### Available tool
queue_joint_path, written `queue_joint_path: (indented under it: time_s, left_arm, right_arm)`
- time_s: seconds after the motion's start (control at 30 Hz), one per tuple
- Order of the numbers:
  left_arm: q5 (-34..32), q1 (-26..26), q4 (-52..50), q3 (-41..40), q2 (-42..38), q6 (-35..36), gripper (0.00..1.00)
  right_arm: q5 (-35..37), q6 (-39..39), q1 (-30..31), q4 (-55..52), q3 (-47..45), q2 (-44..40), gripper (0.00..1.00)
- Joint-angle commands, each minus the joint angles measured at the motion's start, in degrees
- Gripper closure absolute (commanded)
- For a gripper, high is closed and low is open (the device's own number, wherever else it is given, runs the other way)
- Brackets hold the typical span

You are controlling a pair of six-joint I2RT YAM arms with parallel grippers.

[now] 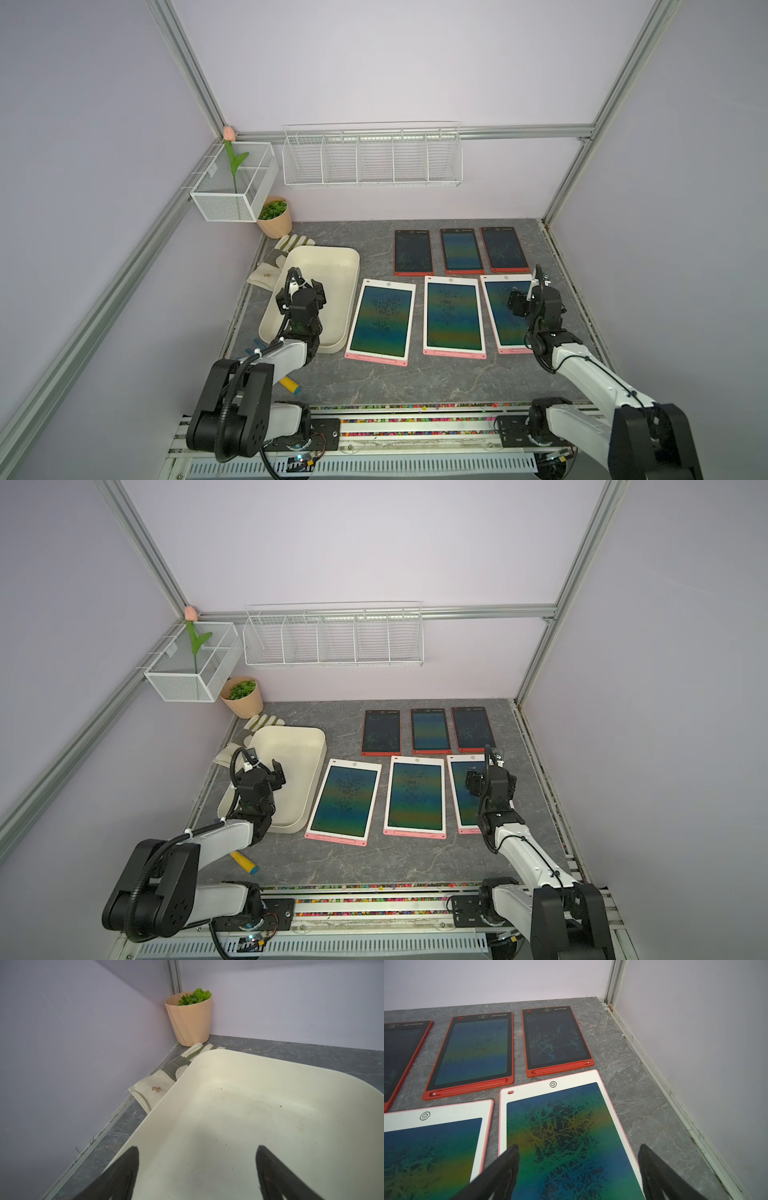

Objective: Take out the writing tablet from the storage box
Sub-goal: Reset both arms

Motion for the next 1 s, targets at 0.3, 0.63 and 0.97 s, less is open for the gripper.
queue_joint_path:
  time_s: [0.3, 0.63, 0.97]
  left_arm:
    - [6.46, 1.78, 15.26, -1.26, 7.85, 2.29, 0.11]
    - [6.73, 1.87, 19.34, -2.16, 10.91, 2.24, 0.01]
    - [6.82, 2.13, 18.33, -1.70, 10.80, 1.98, 0.01]
  right_arm:
    - [-9.80, -3.62, -4.84, 32.36, -8.13, 10.69, 0.11]
    - [-14.13, -6.58, -4.55, 42.80, -9.44, 18.62, 0.11]
    - [-15.70, -7.39, -4.44, 32.00, -1.16, 23.98, 0.11]
